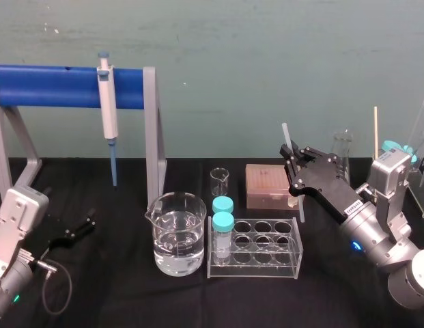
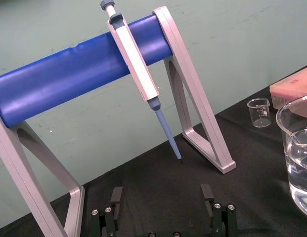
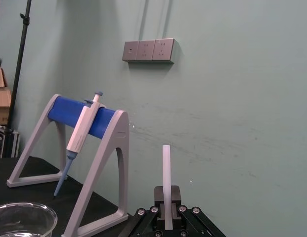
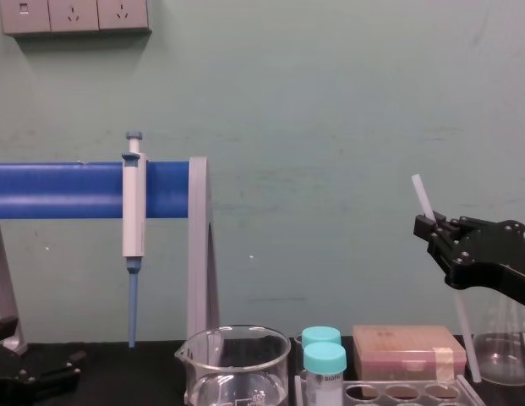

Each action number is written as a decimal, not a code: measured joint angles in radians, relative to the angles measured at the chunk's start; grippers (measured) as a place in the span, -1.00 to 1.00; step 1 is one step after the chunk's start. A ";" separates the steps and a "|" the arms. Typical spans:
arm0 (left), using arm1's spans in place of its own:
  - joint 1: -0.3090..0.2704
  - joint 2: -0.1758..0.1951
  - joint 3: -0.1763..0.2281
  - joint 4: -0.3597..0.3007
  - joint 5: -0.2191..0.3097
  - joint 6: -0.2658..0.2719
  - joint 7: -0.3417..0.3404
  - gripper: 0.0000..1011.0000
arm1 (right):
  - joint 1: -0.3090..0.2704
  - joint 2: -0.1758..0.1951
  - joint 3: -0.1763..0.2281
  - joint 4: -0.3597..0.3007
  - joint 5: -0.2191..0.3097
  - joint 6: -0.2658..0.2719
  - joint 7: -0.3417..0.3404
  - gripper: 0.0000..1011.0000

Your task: Pick up the stirring rod with one hand, then place it down.

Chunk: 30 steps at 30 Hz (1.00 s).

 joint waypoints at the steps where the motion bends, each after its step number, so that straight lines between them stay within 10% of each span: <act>1: 0.000 0.000 0.000 0.000 0.000 0.000 0.000 0.98 | 0.000 0.000 0.000 0.000 0.000 0.000 0.000 -0.86; 30: 0.000 0.000 0.000 0.000 0.000 0.000 0.000 0.98 | 0.000 0.000 0.000 0.000 0.000 0.000 0.000 -0.86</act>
